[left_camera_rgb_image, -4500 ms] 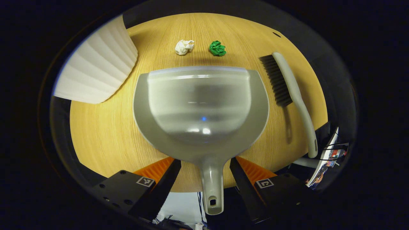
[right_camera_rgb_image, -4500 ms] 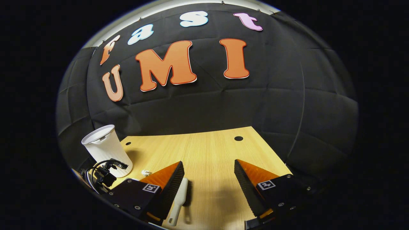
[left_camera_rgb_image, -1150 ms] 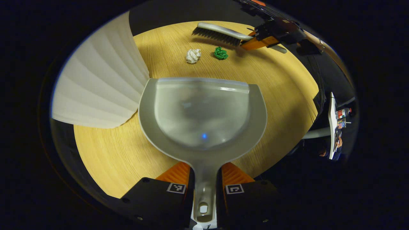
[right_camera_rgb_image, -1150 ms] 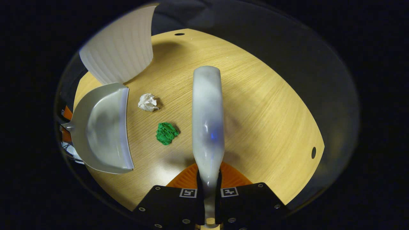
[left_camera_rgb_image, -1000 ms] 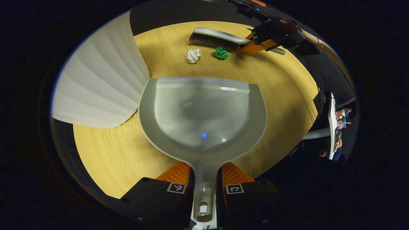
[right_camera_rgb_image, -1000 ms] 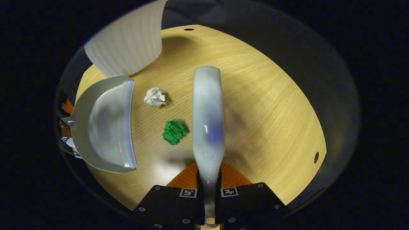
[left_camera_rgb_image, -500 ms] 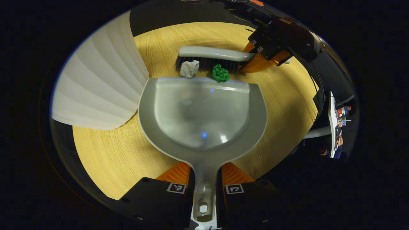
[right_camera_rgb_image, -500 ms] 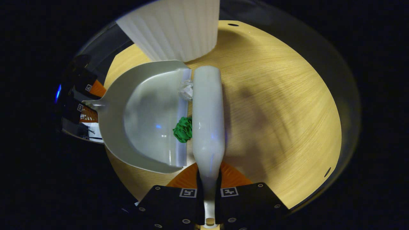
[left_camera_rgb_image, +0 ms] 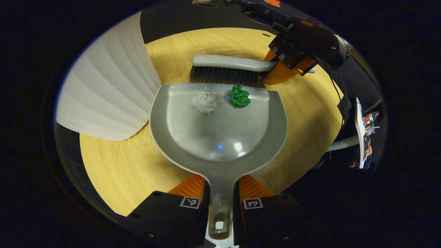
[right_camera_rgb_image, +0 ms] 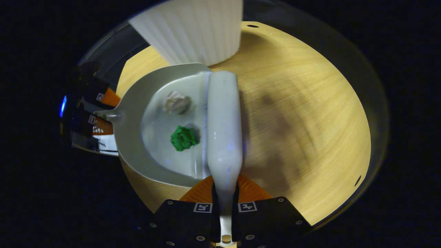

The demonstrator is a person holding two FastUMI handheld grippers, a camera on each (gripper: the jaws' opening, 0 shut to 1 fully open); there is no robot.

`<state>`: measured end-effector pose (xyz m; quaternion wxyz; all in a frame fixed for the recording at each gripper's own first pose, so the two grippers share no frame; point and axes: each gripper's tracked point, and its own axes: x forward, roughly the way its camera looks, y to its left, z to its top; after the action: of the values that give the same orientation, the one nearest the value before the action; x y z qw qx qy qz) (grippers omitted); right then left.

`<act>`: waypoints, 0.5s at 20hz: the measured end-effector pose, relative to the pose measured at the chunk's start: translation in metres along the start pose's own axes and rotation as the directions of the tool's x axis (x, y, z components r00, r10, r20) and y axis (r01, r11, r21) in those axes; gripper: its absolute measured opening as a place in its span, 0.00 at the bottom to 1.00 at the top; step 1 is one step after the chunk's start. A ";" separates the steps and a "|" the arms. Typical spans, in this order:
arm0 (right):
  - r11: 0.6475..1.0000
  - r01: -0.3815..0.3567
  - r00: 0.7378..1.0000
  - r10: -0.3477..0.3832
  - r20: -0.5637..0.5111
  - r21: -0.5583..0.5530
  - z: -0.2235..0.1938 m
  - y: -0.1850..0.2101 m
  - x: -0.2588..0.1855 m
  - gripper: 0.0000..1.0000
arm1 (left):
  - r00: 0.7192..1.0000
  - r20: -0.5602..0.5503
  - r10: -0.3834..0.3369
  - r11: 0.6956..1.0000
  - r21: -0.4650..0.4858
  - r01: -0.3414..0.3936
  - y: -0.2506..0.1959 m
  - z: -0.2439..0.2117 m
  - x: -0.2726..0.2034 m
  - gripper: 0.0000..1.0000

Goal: Pick up the small broom and dustpan from the desktop, sweep the trash into the dustpan with the broom, and then empty the trash into the garbage bin.

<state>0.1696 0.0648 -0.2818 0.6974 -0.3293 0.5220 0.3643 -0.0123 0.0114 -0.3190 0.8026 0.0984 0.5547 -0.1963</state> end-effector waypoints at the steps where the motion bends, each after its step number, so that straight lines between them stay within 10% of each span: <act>1: 0.998 0.026 1.000 -0.026 0.004 0.049 -0.002 -0.010 0.001 0.12 | 1.000 0.020 -0.002 1.000 0.000 0.002 0.003 0.001 0.002 0.30; 10: 0.806 0.213 0.971 -0.236 -0.030 0.552 -0.085 -0.051 -0.023 0.12 | 0.998 0.046 -0.051 0.998 0.025 0.049 -0.001 0.005 0.002 0.30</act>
<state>0.1670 -0.0365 -0.2761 0.8109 -0.1664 0.5480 0.1199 -0.0080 0.0087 -0.3187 0.8089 0.0895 0.5357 -0.2252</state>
